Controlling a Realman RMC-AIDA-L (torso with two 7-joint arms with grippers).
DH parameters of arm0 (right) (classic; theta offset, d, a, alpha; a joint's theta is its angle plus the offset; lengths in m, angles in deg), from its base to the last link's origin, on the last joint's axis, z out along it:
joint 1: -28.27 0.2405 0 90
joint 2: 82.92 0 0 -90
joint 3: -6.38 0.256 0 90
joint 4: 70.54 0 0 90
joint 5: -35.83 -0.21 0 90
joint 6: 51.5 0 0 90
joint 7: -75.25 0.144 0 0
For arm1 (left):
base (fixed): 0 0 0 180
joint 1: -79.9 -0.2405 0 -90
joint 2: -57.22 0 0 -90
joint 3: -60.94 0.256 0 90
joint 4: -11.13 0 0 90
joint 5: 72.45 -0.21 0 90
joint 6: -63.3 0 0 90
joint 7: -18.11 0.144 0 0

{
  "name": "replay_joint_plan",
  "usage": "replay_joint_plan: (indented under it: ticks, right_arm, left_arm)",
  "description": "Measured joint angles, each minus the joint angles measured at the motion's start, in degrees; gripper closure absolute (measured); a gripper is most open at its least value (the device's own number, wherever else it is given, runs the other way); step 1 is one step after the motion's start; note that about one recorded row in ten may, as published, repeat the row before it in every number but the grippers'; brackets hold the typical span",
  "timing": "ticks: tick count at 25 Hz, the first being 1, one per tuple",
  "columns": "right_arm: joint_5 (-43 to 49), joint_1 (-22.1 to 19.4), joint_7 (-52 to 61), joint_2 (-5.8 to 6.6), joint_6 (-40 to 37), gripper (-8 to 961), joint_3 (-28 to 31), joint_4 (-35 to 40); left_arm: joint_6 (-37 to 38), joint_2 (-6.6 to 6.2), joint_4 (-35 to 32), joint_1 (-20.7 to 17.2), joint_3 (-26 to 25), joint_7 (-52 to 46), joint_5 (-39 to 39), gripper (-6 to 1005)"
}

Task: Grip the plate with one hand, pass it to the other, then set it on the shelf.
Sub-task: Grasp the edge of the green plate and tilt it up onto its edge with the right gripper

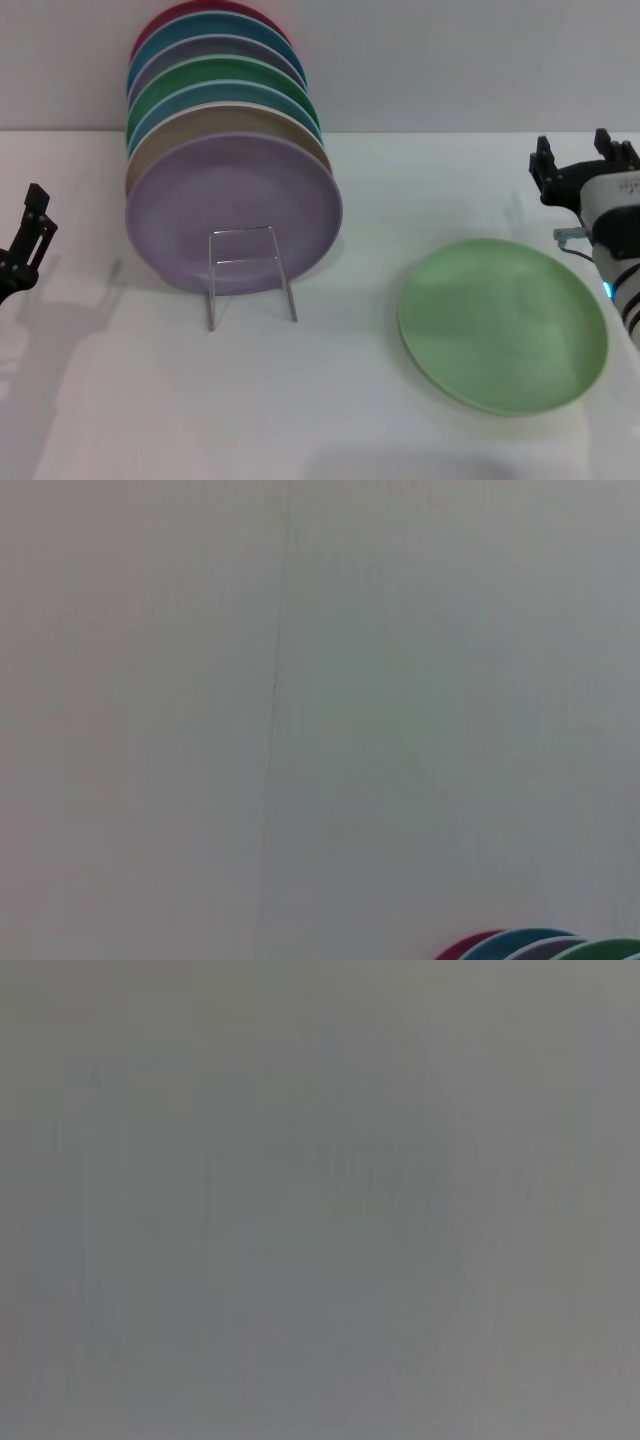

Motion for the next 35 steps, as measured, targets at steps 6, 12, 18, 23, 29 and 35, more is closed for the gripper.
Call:
replay_joint_plan:
  ticks: [6,12,18,23,29,35]
  right_arm:
    - [-0.2,-7.3,-13.5,-2.59,26.0,300,19.2,-11.0]
    - [1.3,-11.6,-13.8,-3.31,49.7,301,33.6,-16.5]
    - [16.4,-9.7,-2.1,-3.38,68.9,301,45.2,-18.5]
    - [26.3,-9.0,4.8,-3.26,81.1,302,50.6,-24.7]
    - [37.3,-5.5,15.0,-3.14,101.5,311,59.2,-31.4]
    - [47.5,0.0,21.6,-3.19,114.9,329,63.9,-30.9]
  left_arm:
    - [-0.3,-0.03,-0.3,0.4,0.0,0.0,-0.1,188]
    - [-0.6,-0.03,-0.4,0.8,0.0,0.0,-0.1,188]
    - [-2.3,0.02,-0.4,1.5,0.0,0.0,-0.2,189]
    - [-2.9,0.06,-0.4,1.9,0.0,0.0,-0.3,189]
    - [-3.0,0.14,0.0,2.2,0.0,0.0,-0.3,189]
    - [-3.0,0.15,0.3,2.7,0.0,0.0,-0.3,189]
